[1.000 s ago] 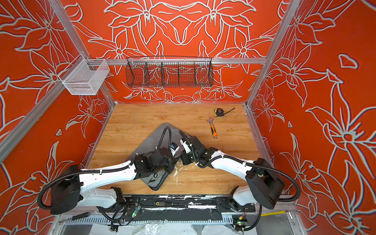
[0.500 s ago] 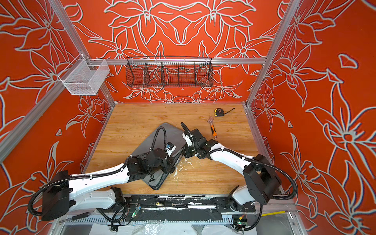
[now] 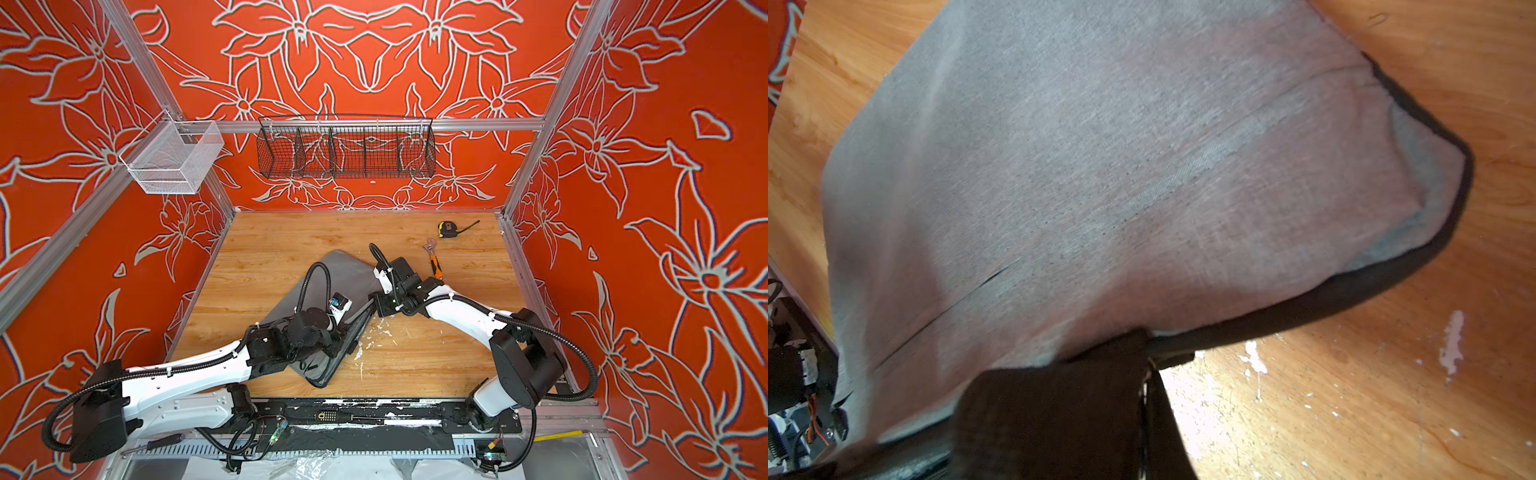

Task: Open the zippered laptop bag and take out the laptop
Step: Unzip the zipper on the zippered laptop bag.

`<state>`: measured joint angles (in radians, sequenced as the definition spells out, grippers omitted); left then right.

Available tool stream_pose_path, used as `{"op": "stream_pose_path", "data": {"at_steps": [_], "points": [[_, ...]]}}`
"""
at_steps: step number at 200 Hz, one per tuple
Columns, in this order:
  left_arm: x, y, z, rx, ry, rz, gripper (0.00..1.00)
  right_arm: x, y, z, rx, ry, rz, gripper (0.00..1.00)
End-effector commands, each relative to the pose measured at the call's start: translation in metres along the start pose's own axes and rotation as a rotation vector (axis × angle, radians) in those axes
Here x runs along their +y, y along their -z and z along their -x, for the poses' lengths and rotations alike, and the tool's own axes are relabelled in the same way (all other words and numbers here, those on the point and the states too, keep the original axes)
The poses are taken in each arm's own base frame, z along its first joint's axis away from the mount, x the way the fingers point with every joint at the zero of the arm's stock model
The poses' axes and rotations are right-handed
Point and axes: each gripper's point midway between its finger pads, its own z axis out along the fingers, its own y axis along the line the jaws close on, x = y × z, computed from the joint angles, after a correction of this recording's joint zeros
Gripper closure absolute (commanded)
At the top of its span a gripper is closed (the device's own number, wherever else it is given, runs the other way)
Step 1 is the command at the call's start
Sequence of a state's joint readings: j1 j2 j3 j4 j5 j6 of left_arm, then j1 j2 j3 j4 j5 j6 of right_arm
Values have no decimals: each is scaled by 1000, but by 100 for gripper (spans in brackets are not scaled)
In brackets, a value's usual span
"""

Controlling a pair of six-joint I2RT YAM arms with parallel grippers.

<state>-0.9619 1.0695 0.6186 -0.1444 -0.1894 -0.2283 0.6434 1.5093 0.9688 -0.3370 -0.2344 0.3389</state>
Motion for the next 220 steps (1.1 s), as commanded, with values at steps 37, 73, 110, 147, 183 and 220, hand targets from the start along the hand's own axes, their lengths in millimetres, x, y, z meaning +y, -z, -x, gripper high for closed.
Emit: {"op": "stream_pose_path", "data": {"at_steps": [37, 73, 110, 147, 183, 220], "points": [[9, 8, -14, 23, 2, 27, 100, -17, 9, 26, -69, 13, -78, 100], [10, 9, -17, 34, 4, 28, 100, -20, 11, 31, -74, 13, -83, 100], [11, 10, -21, 41, 14, 27, 100, -23, 16, 35, -66, 24, -103, 100], [11, 17, -19, 24, 25, 17, 100, -27, 19, 38, -51, 46, -123, 100], [12, 19, -21, 18, 28, 16, 100, -35, 18, 41, -12, 82, -167, 100], [12, 23, -20, 15, 20, 15, 100, -37, 17, 43, 25, 121, -188, 100]]}}
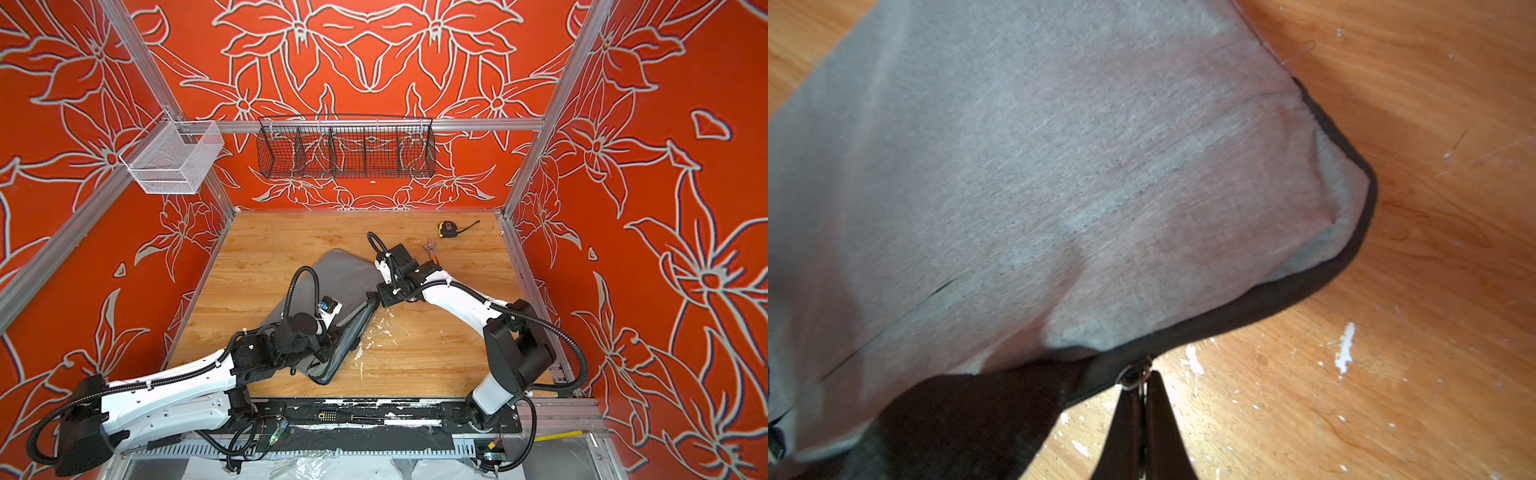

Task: Open the zippered laptop bag and take out the laptop
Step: Unzip the zipper on the zippered laptop bag.

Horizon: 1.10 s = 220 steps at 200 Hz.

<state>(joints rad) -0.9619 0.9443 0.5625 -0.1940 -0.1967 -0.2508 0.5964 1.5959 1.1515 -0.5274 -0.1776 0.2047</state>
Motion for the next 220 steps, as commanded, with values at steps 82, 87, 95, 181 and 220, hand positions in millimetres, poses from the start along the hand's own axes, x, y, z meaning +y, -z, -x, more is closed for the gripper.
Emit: {"op": "stream_pose_path", "data": {"at_steps": [82, 87, 95, 181, 220], "points": [[5, 16, -9, 38, -30, 4, 100, -49, 5, 19, 32, 23, -170, 100], [4, 17, -8, 36, -35, -2, 100, -51, 5, 19, 33, 18, -169, 100], [2, 19, -9, 35, -47, -20, 100, -53, 3, 20, 34, 12, -168, 100], [1, 34, -12, 8, -62, -57, 100, -80, -15, 32, 65, -10, -150, 100], [-1, 40, -11, -13, -86, -78, 100, -82, -23, 47, 56, -16, -83, 100]]}}
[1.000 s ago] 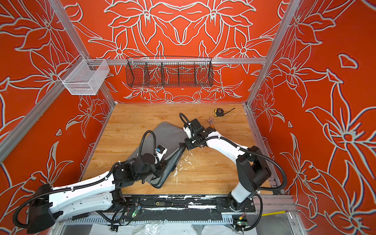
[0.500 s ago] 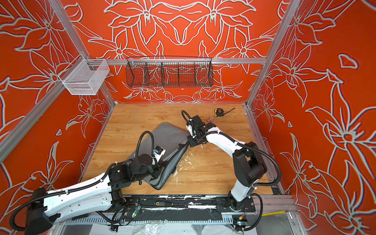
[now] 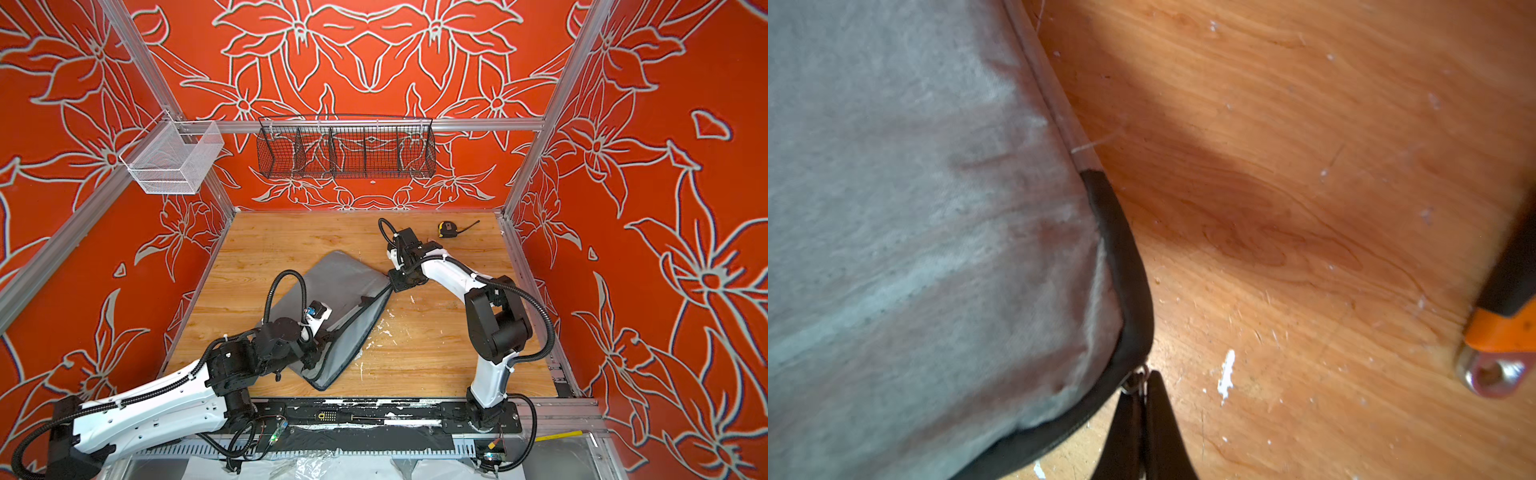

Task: Open the zippered laptop bag and take out the laptop
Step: Unzip the zipper on the zippered laptop bag, then open the bag flap on the zippered laptop bag.

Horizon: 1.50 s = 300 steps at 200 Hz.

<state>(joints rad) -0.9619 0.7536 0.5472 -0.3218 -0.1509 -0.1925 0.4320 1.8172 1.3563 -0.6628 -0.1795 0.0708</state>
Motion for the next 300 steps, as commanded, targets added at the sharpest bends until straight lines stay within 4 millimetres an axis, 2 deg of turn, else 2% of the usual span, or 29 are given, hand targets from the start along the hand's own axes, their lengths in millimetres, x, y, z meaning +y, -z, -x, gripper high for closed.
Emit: {"op": "stream_pose_path", "data": {"at_steps": [1, 38, 81, 110, 160, 183, 205, 225, 247, 266, 288, 300], "points": [[-1, 6, -9, 20, -36, -23, 100, -12, 5, 28, -67, 15, 4, 100], [-6, 14, -7, -24, -63, -63, 100, -13, 1, 47, -92, 20, 65, 100], [-6, 17, -13, -29, -83, -76, 100, -12, 1, 56, -114, 94, 84, 100], [-7, 16, -12, -23, -91, -80, 100, -26, 7, 61, -135, 107, -1, 90], [-18, 5, -20, 71, -124, -124, 100, -51, 7, 77, -115, 72, -147, 89], [-23, 0, -21, 82, -120, -147, 100, -41, 6, 88, -139, 96, -87, 77], [-27, -4, -19, 90, -118, -163, 100, -30, 5, 98, -165, 96, -29, 73], [-18, -8, -18, 120, -89, -96, 100, -29, 7, 105, -178, 63, -21, 72], [1, -15, -11, 128, -25, 34, 100, -32, 18, 106, -208, 24, -45, 71], [8, -18, 2, 121, 17, 90, 100, -34, 36, 100, -229, -20, -70, 71], [9, -18, 24, 92, 52, 108, 100, -32, 58, 83, -262, -97, -65, 71], [9, -25, 30, 108, 64, 119, 100, -28, 65, 69, -282, -156, -40, 71]]}}
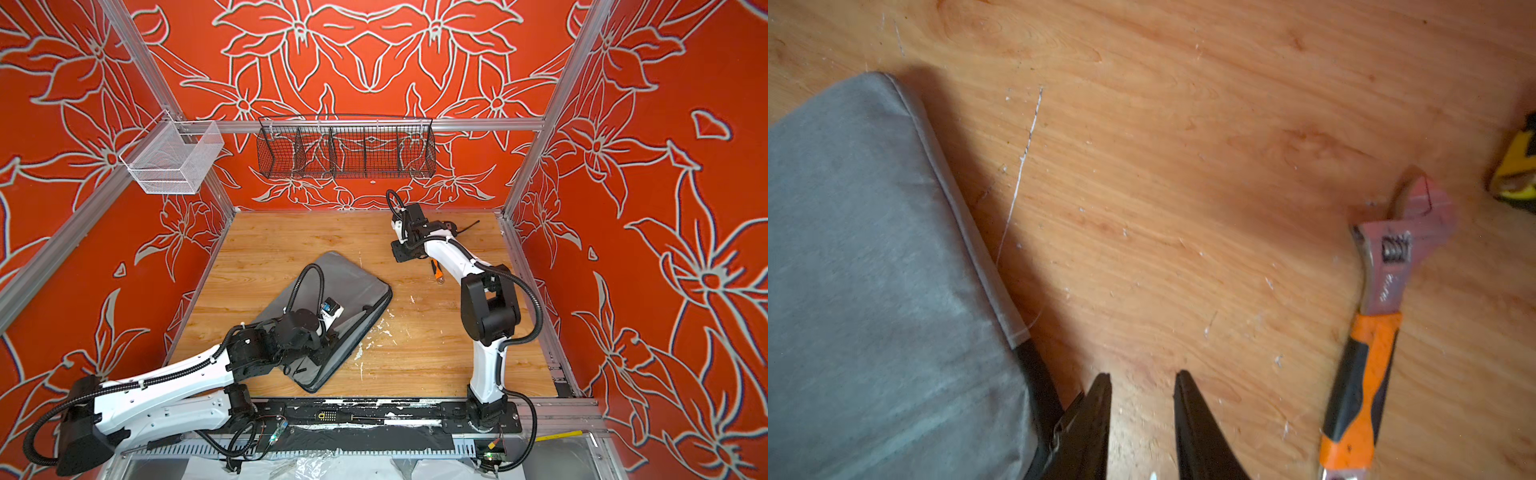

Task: Open the zippered laptop bag and take out the laptop
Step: Open the bag flap on the zippered laptop bag.

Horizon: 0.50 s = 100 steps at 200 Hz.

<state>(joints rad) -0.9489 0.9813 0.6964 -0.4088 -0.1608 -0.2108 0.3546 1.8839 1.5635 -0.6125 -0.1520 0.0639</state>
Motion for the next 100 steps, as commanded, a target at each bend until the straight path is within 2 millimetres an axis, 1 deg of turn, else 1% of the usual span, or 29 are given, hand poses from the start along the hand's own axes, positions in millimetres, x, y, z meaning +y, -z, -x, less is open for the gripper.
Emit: {"op": "stream_pose_path", "data": {"at_steps": [1, 10, 16, 18, 21, 23, 28, 32, 52, 77, 100], "points": [[7, 2, 29, -45, 69, 52, 100, 3, 38, -5, -81, -125, -1, 71], [5, 2, 39, -60, 75, 44, 100, 8, 38, -20, -89, -186, 33, 71], [2, 2, 46, -68, 73, 34, 100, 15, 39, -28, -101, -207, 76, 71], [2, 1, 48, -71, 71, 31, 100, 18, 41, -28, -111, -217, 90, 71], [0, 1, 51, -74, 69, 23, 100, 21, 39, -36, -105, -231, 105, 71], [-1, 1, 54, -78, 69, 19, 100, 23, 40, -35, -119, -237, 113, 71], [-4, 1, 60, -84, 67, 10, 100, 28, 39, -45, -115, -253, 131, 71], [-6, 0, 64, -86, 66, 5, 100, 31, 36, -54, -105, -263, 135, 71], [-11, -3, 84, -81, 74, -8, 100, 44, 37, -84, -87, -299, 144, 71], [-9, -5, 103, -72, 128, 21, 100, 65, 42, -110, -105, -335, 157, 72], [-7, -5, 116, -99, 189, 19, 100, 92, 46, -124, -145, -337, 191, 72]]}}
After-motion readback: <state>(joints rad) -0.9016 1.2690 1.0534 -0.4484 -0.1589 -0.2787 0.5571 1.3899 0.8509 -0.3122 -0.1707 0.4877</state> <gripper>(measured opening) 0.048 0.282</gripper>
